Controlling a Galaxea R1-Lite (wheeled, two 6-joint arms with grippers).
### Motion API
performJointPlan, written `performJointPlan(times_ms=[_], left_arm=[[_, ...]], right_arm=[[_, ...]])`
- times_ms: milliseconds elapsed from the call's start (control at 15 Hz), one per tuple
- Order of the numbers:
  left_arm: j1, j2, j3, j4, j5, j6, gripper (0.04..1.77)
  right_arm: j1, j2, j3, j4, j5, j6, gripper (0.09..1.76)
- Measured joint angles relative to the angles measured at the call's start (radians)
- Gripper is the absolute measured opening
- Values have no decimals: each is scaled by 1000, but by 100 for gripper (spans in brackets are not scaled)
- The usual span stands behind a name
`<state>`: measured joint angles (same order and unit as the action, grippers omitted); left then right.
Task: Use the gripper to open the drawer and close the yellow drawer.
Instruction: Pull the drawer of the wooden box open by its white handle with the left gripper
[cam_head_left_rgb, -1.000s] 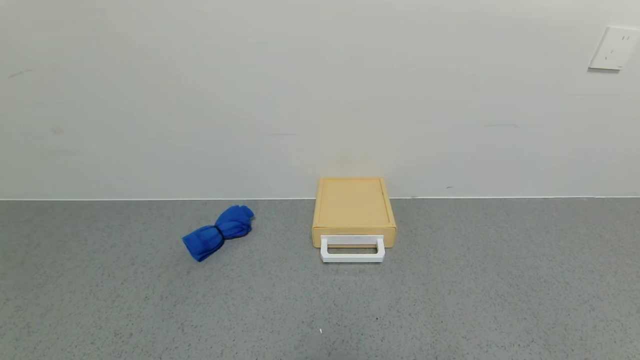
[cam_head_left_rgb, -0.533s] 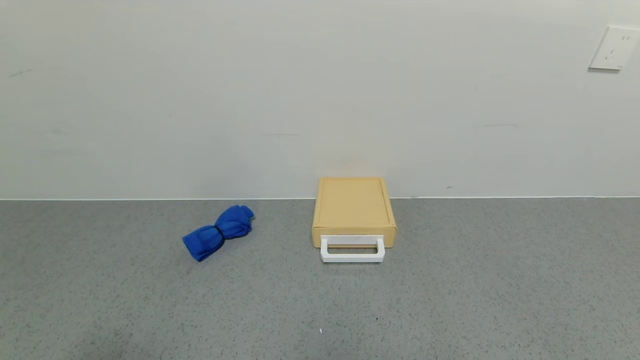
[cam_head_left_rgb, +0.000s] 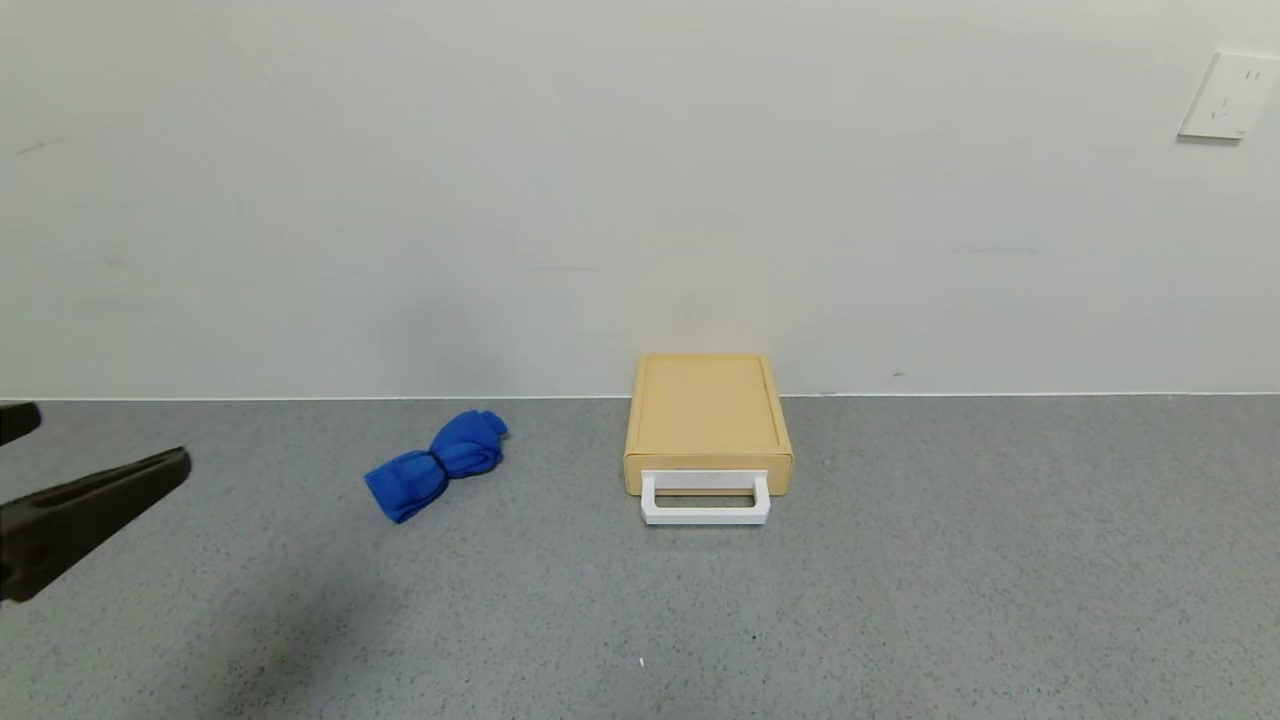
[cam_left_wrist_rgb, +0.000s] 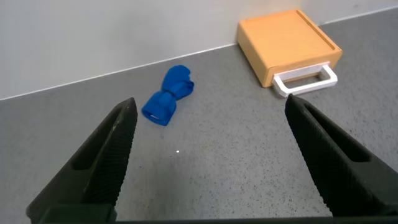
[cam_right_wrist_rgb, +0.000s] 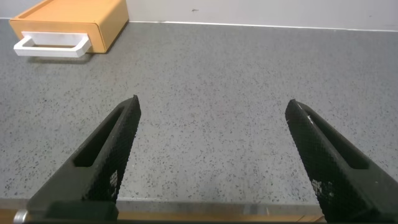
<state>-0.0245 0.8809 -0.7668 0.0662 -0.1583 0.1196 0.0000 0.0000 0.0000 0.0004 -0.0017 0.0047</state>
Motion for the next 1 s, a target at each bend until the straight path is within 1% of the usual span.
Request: performJointPlan(times_ms=[67, 600, 800, 1000], left_arm=[[-27, 53, -24, 0, -3, 4, 172], [-314, 485, -215, 9, 4, 5, 172], [-397, 645, -286, 11, 14, 5, 172], [-459, 782, -388, 13, 16, 6, 172]], right_arm=[[0, 0, 0, 0, 0, 0, 171], [0, 0, 0, 0, 0, 0, 171], [0, 0, 0, 0, 0, 0, 171], [0, 0, 0, 0, 0, 0, 171]])
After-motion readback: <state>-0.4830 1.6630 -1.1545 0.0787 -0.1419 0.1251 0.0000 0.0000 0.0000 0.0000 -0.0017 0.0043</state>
